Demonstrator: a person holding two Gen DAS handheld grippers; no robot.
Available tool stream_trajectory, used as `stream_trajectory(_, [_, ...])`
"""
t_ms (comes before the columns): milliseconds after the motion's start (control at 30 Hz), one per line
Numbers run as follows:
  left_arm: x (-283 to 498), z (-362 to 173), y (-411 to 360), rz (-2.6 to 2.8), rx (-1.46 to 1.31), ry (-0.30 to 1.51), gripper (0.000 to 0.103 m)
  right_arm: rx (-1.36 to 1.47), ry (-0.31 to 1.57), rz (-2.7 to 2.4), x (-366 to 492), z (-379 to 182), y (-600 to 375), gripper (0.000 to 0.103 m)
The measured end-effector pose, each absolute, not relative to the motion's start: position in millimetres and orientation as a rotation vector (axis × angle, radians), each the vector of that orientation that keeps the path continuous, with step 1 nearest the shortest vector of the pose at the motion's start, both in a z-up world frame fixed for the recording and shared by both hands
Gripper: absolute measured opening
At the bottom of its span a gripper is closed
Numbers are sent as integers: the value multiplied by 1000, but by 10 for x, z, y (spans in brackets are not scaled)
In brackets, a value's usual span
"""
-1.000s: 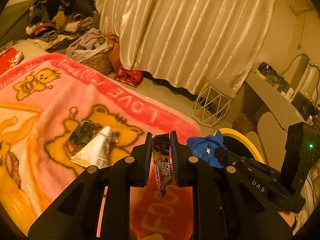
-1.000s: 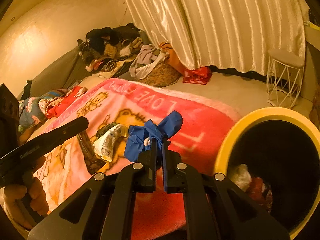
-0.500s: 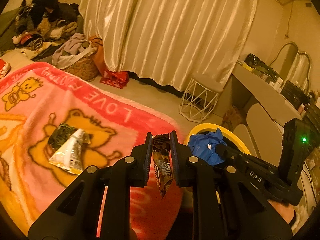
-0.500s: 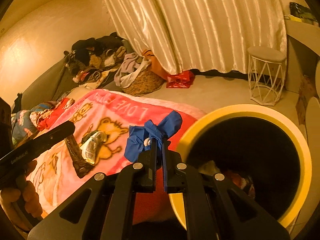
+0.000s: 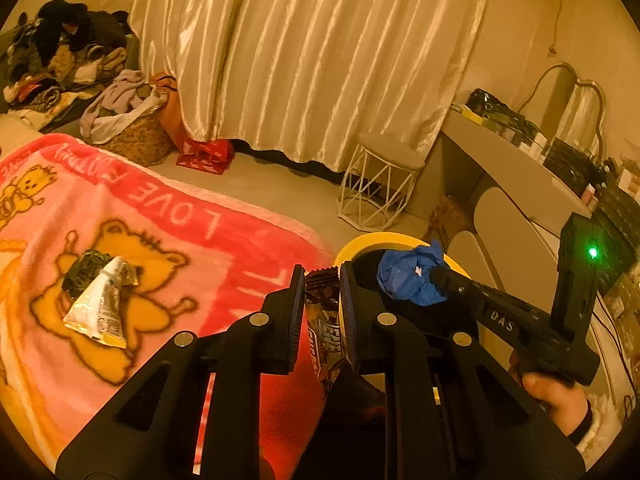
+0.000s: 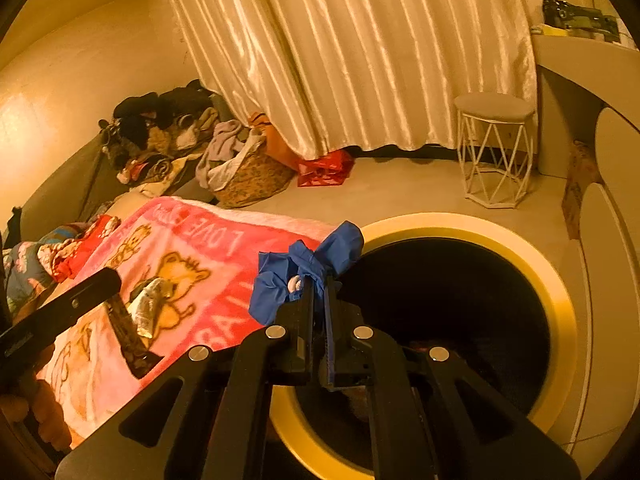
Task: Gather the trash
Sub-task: 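Carry the chocolate wrapper and blue cloth with both tools over the bin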
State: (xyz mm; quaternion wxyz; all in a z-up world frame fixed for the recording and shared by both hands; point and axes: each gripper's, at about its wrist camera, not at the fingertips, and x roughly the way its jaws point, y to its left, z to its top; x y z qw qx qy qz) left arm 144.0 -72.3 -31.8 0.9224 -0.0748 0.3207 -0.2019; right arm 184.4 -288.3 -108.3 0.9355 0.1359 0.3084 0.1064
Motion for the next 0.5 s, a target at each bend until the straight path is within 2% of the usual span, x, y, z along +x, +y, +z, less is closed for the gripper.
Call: stream_trajectory(500, [1416,-372,-1081,-489,-99,674,12,311,626,128,1856,-1164,-3301,5])
